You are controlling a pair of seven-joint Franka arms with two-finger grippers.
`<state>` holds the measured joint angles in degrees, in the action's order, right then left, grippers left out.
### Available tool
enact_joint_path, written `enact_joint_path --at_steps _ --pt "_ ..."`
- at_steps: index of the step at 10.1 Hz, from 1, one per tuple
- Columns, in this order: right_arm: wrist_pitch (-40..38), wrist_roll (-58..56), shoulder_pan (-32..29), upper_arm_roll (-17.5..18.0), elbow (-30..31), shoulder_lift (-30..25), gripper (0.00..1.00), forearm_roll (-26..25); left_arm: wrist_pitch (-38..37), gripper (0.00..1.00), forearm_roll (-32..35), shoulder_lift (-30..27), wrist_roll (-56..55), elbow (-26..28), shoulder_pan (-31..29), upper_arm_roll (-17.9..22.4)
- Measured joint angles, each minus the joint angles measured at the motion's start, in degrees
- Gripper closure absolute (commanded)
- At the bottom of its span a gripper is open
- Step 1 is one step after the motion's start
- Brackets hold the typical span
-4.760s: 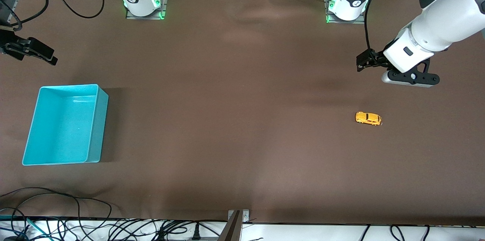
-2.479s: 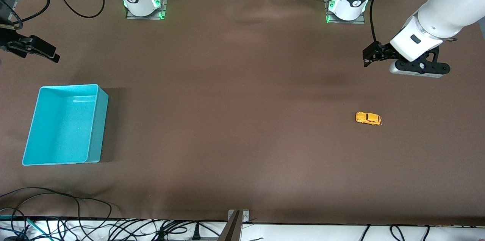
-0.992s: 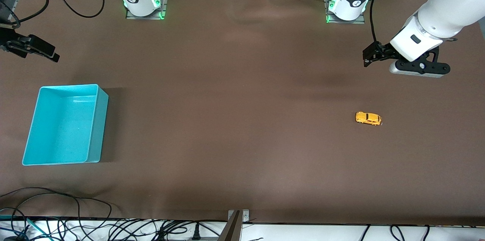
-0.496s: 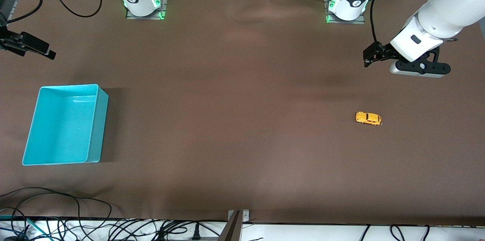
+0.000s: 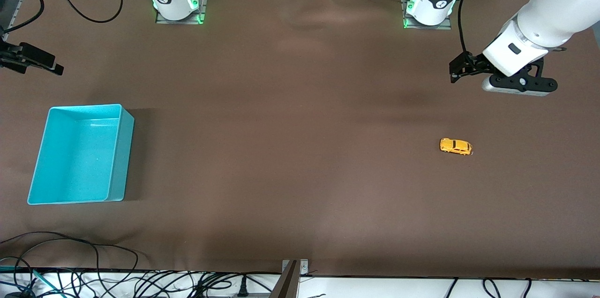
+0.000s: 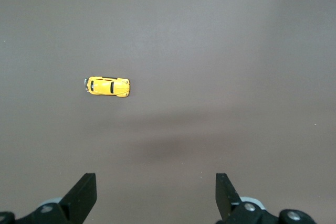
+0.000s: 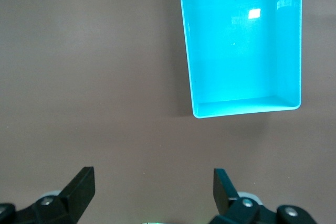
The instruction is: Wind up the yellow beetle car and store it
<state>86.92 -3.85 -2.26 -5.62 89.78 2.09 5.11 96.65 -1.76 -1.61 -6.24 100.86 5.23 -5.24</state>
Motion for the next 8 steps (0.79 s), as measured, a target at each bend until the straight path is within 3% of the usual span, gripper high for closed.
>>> enact_joint_path --at_steps 8 --pt "0.3 -8.3 -0.1 -4.2 0.1 0.3 0.00 1.2 0.4 0.00 2.0 0.0 0.4 -0.2 -1.7 0.3"
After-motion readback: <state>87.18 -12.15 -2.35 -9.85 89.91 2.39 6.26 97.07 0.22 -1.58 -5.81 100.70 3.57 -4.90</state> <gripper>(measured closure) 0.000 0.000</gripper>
